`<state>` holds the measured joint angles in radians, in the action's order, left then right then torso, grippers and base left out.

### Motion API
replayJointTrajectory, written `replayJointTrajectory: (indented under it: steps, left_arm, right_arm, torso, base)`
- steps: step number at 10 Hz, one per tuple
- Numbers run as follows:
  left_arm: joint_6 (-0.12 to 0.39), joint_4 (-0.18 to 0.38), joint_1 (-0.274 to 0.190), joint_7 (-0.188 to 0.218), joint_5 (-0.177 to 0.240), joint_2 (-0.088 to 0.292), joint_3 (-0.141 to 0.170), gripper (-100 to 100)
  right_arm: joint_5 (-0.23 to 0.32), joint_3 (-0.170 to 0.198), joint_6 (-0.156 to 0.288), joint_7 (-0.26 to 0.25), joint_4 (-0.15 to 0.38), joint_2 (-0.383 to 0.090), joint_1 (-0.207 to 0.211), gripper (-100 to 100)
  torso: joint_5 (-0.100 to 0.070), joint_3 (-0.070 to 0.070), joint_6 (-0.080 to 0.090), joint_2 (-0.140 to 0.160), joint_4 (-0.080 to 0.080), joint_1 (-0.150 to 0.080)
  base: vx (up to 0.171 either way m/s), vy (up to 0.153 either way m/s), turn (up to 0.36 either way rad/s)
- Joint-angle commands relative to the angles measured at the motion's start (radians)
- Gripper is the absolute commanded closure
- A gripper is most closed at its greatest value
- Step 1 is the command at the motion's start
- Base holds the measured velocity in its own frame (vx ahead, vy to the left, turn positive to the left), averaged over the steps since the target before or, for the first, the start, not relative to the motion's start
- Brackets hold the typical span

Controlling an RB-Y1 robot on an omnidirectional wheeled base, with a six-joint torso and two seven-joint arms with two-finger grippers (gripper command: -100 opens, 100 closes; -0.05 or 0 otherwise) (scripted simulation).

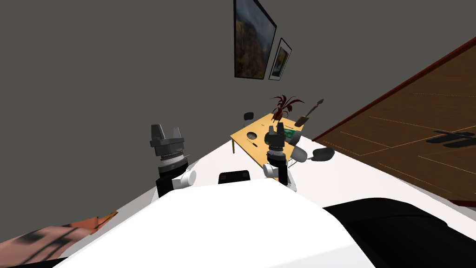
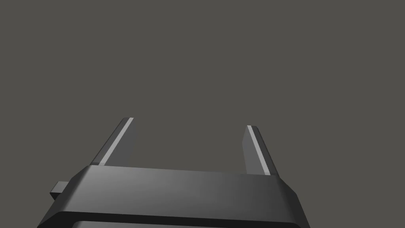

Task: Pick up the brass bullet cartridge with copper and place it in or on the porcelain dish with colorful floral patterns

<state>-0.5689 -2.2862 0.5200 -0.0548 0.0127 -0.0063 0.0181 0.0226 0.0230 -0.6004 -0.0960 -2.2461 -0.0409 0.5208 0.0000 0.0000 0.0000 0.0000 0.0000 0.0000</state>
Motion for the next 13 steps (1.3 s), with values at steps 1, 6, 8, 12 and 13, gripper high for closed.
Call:
replayJointTrajectory:
  steps: [1, 6, 8, 12, 13]
  left_arm:
    - [0.0, 0.0, 0.0, 0.0, 0.0, 0.0, 0.0, 0]
    - [0.0, 0.0, 0.0, 0.0, 0.0, 0.0, 0.0, 0]
    - [0.0, 0.0, 0.0, 0.0, 0.0, 0.0, 0.0, 0]
    - [0.0, 0.0, 0.0, 0.0, 0.0, 0.0, 0.0, 0]
    - [0.0, 0.0, 0.0, 0.0, 0.0, 0.0, 0.0, 0]
  right_arm:
    - [0.006, 0.013, 0.002, -0.005, 0.019, -0.044, -0.012, -100]
    - [0.041, 0.068, 0.007, -0.033, 0.124, -0.175, -0.061, -100]
    - [0.063, 0.098, 0.01, -0.051, 0.192, -0.233, -0.084, -100]
    - [0.103, 0.149, 0.022, -0.087, 0.303, -0.333, -0.115, -100]
    - [0.103, 0.149, 0.022, -0.087, 0.321, -0.338, -0.115, -100]
  torso:
    - [0.0, 0.0, 0.0, 0.0, 0.0, 0.0]
    - [0.002, 0.001, 0.0, 0.002, 0.0, 0.011]
    - [0.003, 0.002, 0.0, 0.003, 0.001, 0.012]
    - [0.002, 0.0, 0.0, 0.0, 0.0, 0.008]
    - [0.002, -0.001, 0.0, -0.001, 0.0, 0.01]
  base:
    - [-0.014, 0.047, -0.005]
    - [-0.032, 0.138, -0.001]
    - [-0.054, 0.194, 0.021]
    - [0.002, 0.154, 0.034]
    - [0.012, 0.109, 0.007]
